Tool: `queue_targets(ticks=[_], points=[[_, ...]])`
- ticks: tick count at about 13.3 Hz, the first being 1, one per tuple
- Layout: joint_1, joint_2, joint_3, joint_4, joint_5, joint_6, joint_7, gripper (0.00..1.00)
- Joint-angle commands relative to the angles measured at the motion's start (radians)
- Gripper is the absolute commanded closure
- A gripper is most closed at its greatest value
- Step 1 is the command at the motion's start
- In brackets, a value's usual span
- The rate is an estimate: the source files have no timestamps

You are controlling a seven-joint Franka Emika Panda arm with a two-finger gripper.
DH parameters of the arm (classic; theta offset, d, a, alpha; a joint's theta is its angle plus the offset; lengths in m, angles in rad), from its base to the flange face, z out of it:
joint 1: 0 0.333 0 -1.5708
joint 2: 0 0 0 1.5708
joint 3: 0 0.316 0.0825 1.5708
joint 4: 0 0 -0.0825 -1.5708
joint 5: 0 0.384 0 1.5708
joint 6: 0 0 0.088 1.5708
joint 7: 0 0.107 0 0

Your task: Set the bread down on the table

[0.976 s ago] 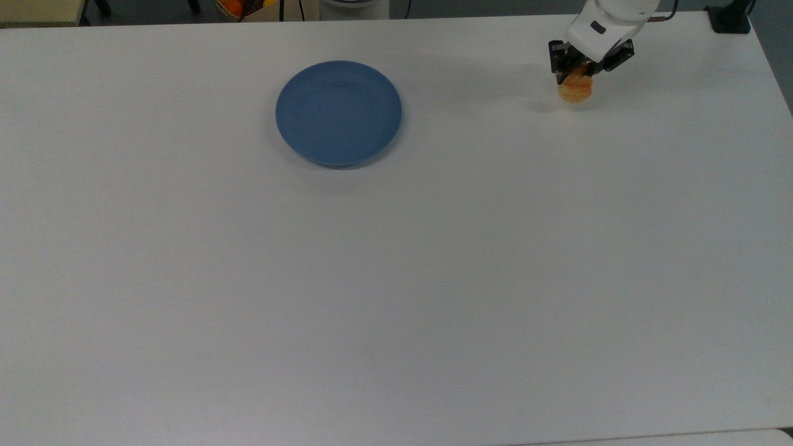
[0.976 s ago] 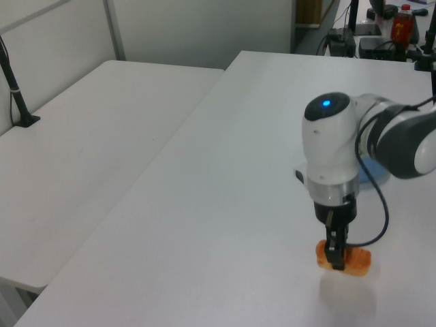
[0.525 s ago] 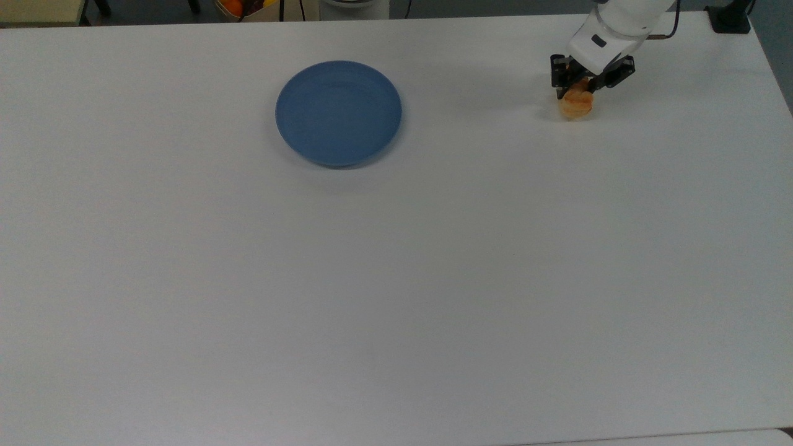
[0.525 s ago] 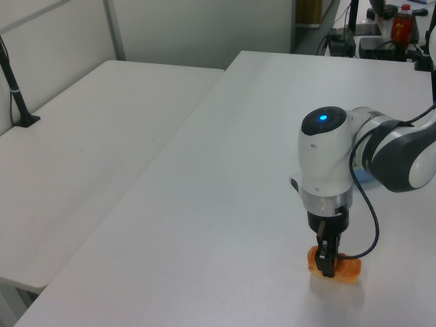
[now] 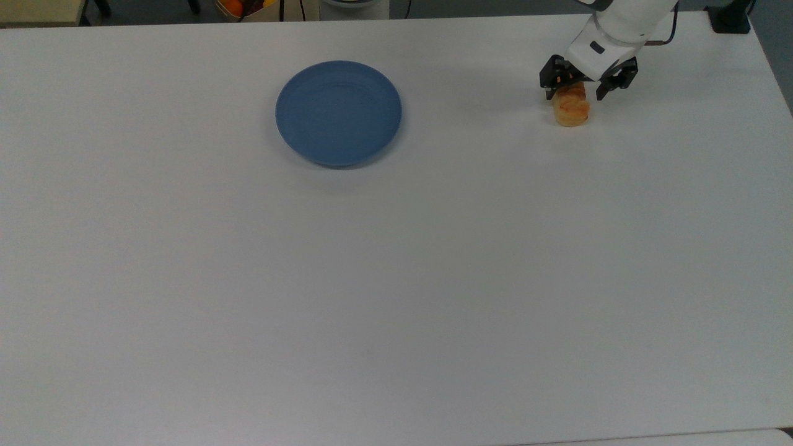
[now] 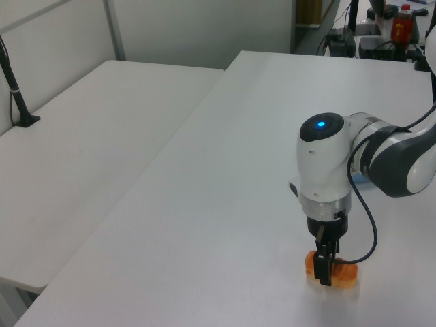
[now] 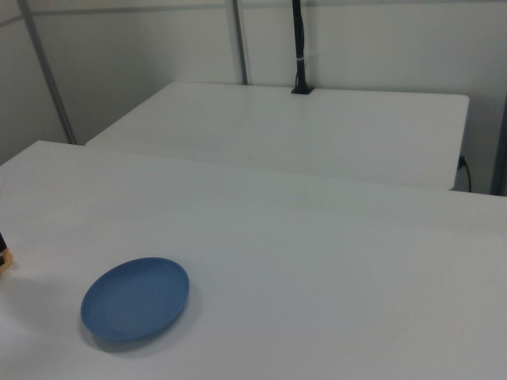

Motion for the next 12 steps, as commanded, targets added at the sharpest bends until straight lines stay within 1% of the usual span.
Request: queue_targets(ticks=[1, 3, 6, 7, 8, 9, 11, 12], points=[[-0.004, -0.036, -0.011, 0.016, -0.023, -0.024, 0.018, 0.0], [-0.025, -0.073, -0.011, 0.018, -0.023, -0.072, 0.0, 0.0], [-0.091, -0.139, -0.01, 0.058, 0.002, -0.167, -0.114, 0.0], [-0.12, -0.157, -0.011, 0.081, 0.029, -0.206, -0.15, 0.0], [-0.163, -0.181, -0.025, 0.125, 0.082, -0.265, -0.227, 0.0], [-0.192, -0.211, -0.074, 0.159, 0.124, -0.318, -0.31, 0.0], [-0.202, -0.246, -0.157, 0.184, 0.15, -0.368, -0.397, 0.0], [-0.218, -0.267, -0.185, 0.182, 0.158, -0.379, -0.443, 0.0]])
